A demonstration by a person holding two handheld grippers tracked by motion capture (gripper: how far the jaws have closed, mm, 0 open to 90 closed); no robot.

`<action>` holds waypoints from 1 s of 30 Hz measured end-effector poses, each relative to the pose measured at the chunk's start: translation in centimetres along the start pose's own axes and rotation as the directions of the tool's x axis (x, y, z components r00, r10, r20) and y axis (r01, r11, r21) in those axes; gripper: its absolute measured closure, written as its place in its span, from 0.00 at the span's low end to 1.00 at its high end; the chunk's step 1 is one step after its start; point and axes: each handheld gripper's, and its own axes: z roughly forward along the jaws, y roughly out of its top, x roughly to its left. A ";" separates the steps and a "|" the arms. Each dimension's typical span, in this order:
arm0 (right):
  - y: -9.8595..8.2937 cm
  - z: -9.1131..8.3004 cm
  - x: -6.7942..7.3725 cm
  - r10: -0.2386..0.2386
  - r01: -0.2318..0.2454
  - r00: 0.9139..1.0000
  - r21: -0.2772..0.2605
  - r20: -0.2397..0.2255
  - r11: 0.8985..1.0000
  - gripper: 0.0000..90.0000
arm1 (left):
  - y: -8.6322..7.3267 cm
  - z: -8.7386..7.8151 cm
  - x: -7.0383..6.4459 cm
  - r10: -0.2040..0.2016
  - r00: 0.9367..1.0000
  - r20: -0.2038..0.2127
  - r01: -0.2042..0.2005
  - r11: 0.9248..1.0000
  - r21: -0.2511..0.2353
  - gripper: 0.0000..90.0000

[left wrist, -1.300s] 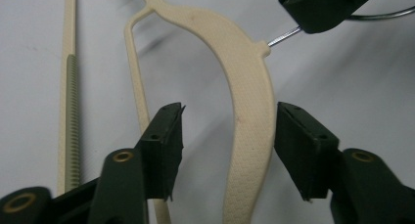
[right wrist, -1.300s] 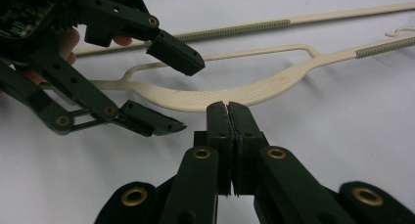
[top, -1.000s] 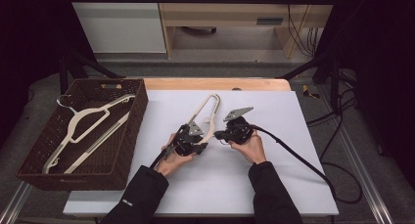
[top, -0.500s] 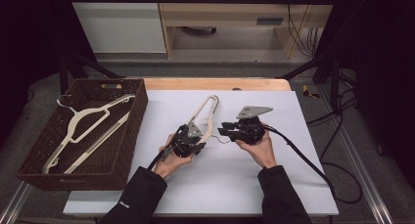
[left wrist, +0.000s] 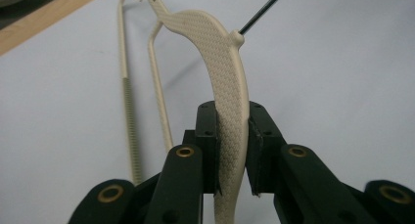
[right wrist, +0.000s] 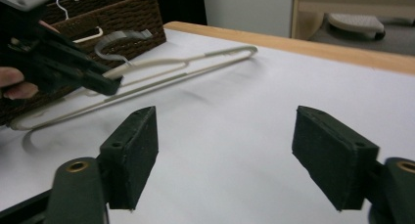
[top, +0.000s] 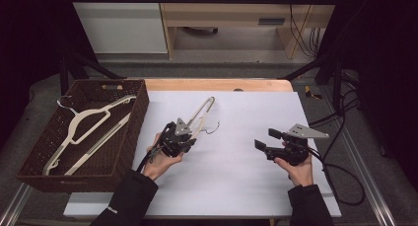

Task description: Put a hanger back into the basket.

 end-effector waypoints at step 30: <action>-2.1 -3.0 -1.0 0.024 -0.020 0.996 -0.041 0.092 0.999 0.06 | -0.5 -7.1 3.9 -0.135 0.988 -0.078 0.125 0.984 -0.126 0.95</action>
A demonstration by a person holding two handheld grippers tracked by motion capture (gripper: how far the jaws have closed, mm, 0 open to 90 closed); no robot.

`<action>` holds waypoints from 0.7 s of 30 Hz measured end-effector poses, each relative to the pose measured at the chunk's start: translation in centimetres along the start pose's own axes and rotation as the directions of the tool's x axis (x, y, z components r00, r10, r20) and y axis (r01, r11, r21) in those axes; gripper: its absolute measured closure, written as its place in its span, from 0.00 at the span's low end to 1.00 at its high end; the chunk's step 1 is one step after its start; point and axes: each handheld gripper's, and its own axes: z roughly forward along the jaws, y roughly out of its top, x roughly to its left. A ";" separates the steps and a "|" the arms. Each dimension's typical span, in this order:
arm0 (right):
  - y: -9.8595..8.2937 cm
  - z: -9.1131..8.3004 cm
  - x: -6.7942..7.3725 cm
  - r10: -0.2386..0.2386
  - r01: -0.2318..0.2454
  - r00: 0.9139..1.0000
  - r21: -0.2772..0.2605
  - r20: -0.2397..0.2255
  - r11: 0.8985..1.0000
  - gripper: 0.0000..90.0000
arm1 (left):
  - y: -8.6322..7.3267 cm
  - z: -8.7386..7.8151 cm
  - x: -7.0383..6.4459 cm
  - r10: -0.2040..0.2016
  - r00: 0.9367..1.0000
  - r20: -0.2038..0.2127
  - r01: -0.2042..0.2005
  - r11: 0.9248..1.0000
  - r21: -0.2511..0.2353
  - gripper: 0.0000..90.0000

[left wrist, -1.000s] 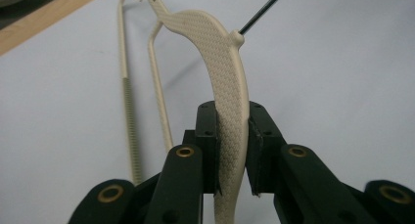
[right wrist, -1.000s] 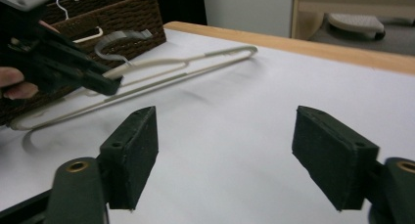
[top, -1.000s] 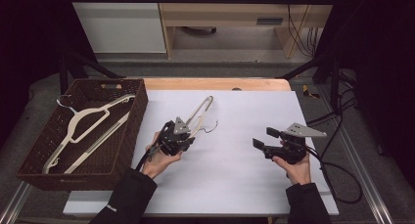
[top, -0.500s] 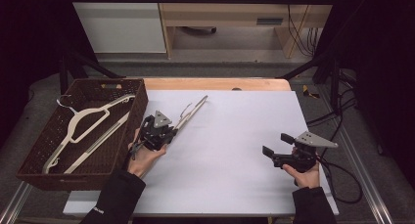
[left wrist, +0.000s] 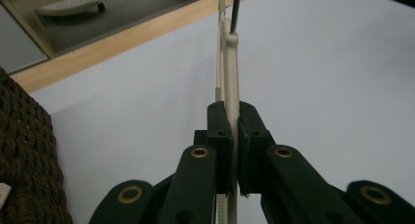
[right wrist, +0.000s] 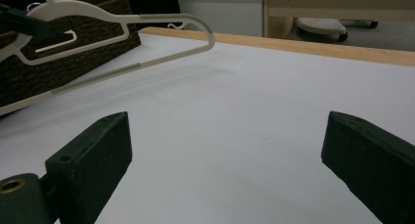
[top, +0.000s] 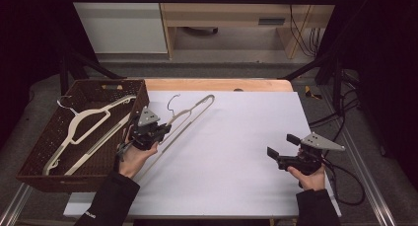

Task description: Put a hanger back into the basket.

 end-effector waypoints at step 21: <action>0.2 -0.4 0.0 -0.006 0.006 1.000 0.003 0.009 1.000 0.04 | 4.6 -9.4 2.5 0.040 0.996 0.084 -0.027 0.987 -0.157 0.95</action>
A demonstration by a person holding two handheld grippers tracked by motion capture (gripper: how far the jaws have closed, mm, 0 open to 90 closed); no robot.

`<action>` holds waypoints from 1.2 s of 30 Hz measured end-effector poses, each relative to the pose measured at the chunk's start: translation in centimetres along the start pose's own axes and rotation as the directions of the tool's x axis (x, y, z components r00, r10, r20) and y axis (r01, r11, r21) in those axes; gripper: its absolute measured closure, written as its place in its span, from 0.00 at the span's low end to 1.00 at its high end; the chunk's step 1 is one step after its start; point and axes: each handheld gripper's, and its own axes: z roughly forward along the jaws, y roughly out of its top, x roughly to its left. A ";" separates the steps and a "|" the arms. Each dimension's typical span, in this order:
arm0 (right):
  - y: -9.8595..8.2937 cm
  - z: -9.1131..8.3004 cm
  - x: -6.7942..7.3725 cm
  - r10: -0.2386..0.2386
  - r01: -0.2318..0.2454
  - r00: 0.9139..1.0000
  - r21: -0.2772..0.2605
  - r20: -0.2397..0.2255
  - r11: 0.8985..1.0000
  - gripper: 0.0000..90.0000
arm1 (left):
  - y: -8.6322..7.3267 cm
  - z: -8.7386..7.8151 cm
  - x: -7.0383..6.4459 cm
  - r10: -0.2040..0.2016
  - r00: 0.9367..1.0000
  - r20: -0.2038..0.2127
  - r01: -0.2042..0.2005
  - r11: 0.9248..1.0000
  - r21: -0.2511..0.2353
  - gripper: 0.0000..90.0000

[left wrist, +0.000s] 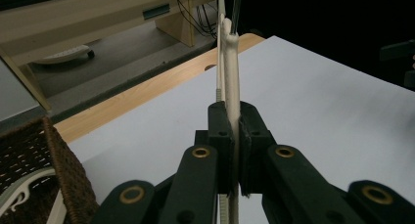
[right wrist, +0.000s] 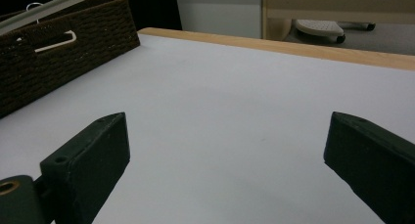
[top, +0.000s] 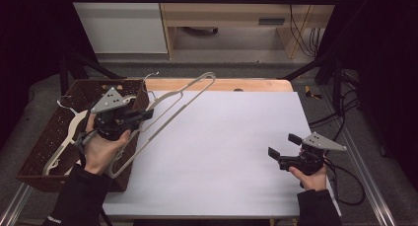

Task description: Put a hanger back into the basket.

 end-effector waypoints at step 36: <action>0.0 0.1 0.0 -0.014 0.014 1.000 0.000 -0.004 1.000 0.02 | -1.4 -6.7 11.5 0.009 0.995 -0.096 -0.005 0.999 0.041 0.95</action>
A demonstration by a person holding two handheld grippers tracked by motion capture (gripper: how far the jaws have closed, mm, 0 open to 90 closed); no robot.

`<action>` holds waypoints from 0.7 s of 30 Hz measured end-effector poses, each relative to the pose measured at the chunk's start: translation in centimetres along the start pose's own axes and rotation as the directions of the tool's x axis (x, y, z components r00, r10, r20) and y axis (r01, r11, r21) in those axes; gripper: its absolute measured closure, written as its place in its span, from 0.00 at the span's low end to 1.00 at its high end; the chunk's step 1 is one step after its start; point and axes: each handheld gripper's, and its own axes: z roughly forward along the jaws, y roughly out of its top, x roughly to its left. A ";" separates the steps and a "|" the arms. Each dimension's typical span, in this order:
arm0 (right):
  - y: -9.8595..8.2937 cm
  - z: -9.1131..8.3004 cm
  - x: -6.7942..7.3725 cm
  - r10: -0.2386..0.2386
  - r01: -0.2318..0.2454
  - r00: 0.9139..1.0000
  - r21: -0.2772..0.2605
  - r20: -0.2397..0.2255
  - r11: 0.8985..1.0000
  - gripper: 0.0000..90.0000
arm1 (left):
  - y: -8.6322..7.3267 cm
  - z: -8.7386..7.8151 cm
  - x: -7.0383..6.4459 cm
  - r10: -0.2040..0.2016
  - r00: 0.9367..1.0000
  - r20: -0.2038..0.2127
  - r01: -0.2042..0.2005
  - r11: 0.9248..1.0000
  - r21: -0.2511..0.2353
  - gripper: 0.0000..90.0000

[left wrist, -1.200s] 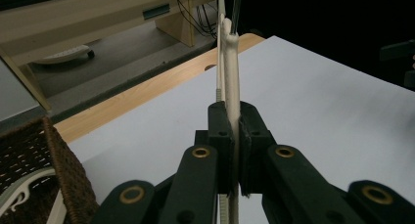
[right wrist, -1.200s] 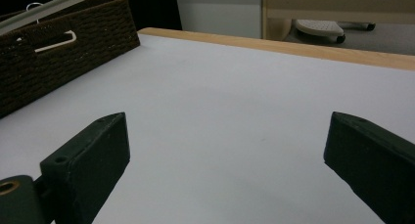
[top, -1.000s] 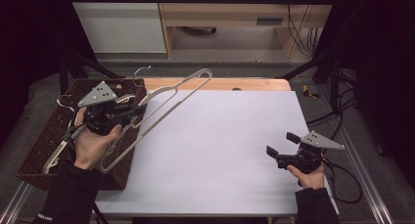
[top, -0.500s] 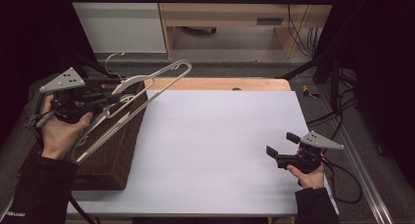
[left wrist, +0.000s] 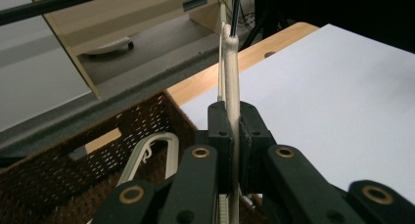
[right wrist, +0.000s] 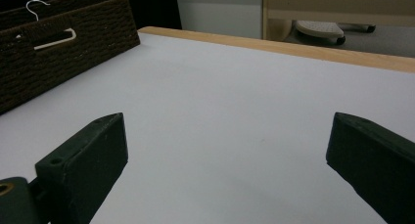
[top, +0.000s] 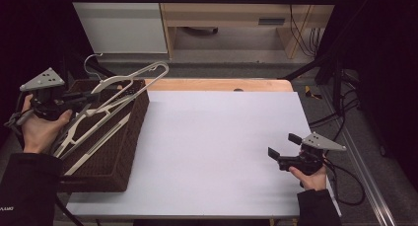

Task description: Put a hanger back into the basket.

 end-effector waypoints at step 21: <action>-0.1 0.2 -0.1 -0.004 0.004 1.000 0.015 0.014 1.000 0.02 | -5.7 -0.5 6.0 -0.113 0.991 -0.069 0.116 0.992 0.041 0.95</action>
